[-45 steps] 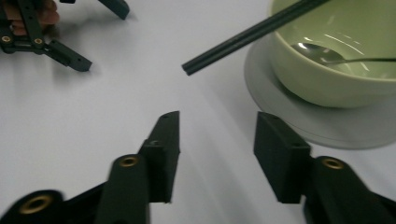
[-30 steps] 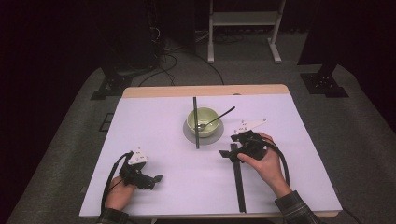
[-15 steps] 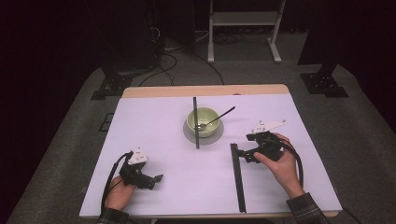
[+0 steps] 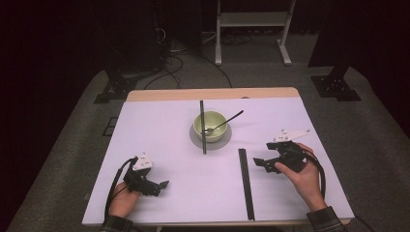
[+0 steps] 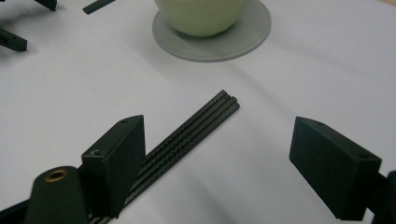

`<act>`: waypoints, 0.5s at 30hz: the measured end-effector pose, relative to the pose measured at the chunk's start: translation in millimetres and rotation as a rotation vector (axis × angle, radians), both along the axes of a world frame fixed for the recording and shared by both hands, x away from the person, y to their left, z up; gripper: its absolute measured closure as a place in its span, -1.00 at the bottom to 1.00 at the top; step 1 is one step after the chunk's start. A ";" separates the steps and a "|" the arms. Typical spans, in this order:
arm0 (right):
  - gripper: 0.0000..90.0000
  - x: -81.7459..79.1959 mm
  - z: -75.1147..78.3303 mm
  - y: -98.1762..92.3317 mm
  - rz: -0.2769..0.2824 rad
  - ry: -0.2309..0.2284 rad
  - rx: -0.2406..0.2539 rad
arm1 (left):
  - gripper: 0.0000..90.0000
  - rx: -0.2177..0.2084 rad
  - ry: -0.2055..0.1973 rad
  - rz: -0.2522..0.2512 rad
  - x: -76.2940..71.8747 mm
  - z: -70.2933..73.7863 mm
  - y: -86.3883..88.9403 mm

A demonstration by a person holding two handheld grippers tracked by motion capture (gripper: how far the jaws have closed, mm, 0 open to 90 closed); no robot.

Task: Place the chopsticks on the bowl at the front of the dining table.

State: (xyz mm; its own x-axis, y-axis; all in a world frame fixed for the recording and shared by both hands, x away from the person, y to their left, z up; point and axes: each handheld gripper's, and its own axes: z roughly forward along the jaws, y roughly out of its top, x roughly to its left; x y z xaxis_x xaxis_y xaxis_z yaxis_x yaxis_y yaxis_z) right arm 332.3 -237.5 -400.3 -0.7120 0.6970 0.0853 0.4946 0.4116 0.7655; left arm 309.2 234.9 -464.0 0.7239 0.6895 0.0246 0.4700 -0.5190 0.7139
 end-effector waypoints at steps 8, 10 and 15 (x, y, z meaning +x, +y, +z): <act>-0.62 -14.4 -8.8 -22.6 -0.037 0.018 0.003 | -1.00 0.000 0.000 0.000 0.0 0.0 0.0; -0.62 -16.0 -9.8 -25.9 -0.043 0.020 0.002 | -1.00 0.000 0.000 0.000 0.0 0.0 0.0; -0.62 -25.7 -13.8 -45.6 -0.078 0.017 0.006 | -1.00 0.000 0.000 0.000 0.0 0.0 0.0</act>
